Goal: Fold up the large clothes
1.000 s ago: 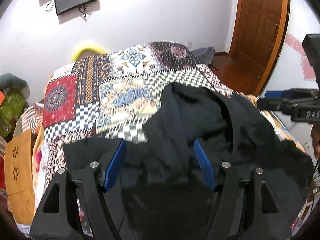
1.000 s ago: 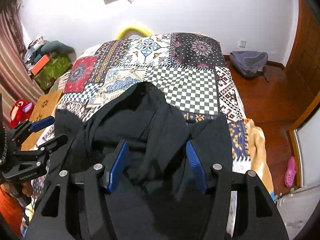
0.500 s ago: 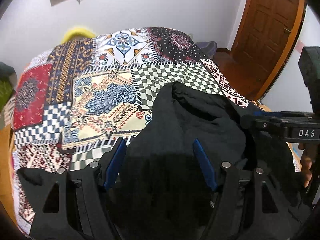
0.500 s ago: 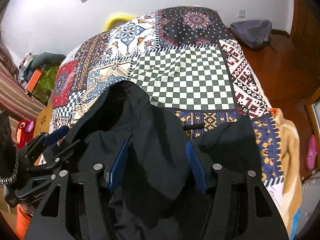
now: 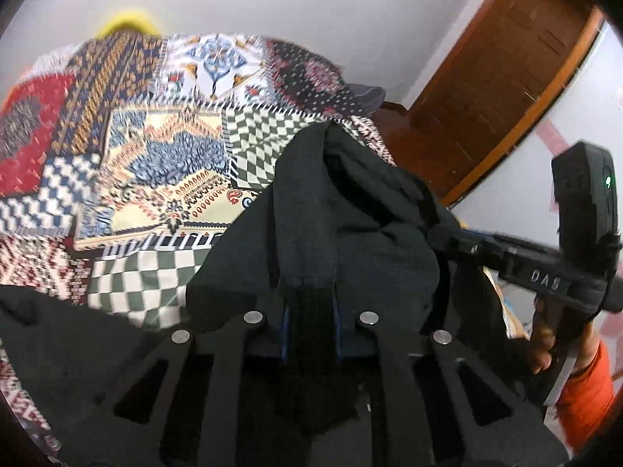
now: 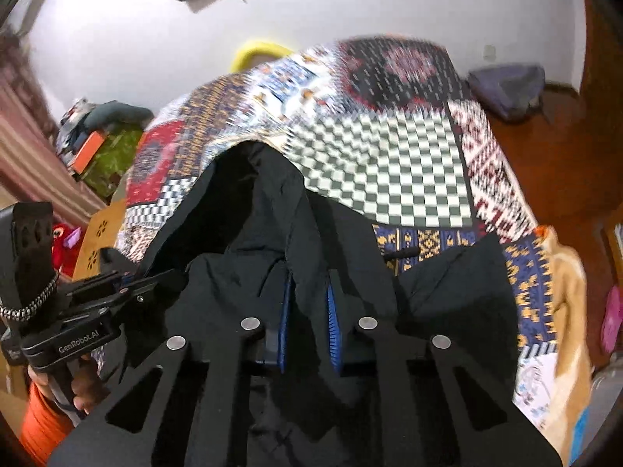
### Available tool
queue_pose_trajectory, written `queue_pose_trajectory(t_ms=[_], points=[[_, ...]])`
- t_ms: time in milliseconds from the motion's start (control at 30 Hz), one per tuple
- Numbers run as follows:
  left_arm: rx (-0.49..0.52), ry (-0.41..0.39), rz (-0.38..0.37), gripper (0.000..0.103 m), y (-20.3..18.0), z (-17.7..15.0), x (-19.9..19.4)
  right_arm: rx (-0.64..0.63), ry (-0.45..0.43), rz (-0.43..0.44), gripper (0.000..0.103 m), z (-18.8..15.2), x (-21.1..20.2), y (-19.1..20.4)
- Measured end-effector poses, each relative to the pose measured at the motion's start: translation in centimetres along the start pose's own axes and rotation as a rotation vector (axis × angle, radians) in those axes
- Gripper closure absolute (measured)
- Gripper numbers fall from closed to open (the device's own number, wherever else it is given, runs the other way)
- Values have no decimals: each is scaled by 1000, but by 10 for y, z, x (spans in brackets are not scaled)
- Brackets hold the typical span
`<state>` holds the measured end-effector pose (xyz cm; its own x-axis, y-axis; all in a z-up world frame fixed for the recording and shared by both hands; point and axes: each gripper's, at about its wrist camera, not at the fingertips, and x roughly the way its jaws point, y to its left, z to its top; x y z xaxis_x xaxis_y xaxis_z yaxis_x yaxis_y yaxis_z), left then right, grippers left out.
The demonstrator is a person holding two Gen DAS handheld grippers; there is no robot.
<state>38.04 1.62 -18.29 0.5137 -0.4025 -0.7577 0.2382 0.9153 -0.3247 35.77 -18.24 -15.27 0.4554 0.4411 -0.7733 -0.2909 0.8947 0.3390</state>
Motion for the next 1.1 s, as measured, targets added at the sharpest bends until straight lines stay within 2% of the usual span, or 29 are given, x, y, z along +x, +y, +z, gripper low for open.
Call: queue_pose_trajectory(t_ms=[233, 367, 400, 433, 500, 533, 600, 700, 767, 933, 1100], points=[[170, -59, 83, 89, -40, -40, -63, -127, -64, -20, 91, -30, -61, 33], [194, -41, 120, 88, -48, -71, -78, -172, -43, -34, 90, -55, -79, 43], [180, -28, 125, 88, -47, -81, -80, -178, -33, -44, 86, -61, -80, 44], [168, -17, 127, 86, -46, -89, -80, -185, -19, -53, 86, -68, -83, 45], [131, 17, 120, 76, -40, -106, -81, -198, 17, -73, 86, -83, -86, 44], [114, 32, 118, 71, -37, -114, -82, -200, 38, -79, 82, -90, -87, 43], [94, 55, 129, 53, -33, -132, -86, -191, 80, -83, 77, -106, -93, 38], [110, 51, 190, 52, -30, -154, -101, -171, 93, -89, 69, -121, -104, 30], [117, 44, 235, 51, -26, -162, -113, -157, 96, -117, 61, -129, -112, 23], [113, 2, 295, 47, -18, -162, -142, -154, 79, -180, 61, -132, -131, 18], [85, -52, 276, 40, -22, -150, -155, -144, -13, -164, 60, -120, -153, 24]])
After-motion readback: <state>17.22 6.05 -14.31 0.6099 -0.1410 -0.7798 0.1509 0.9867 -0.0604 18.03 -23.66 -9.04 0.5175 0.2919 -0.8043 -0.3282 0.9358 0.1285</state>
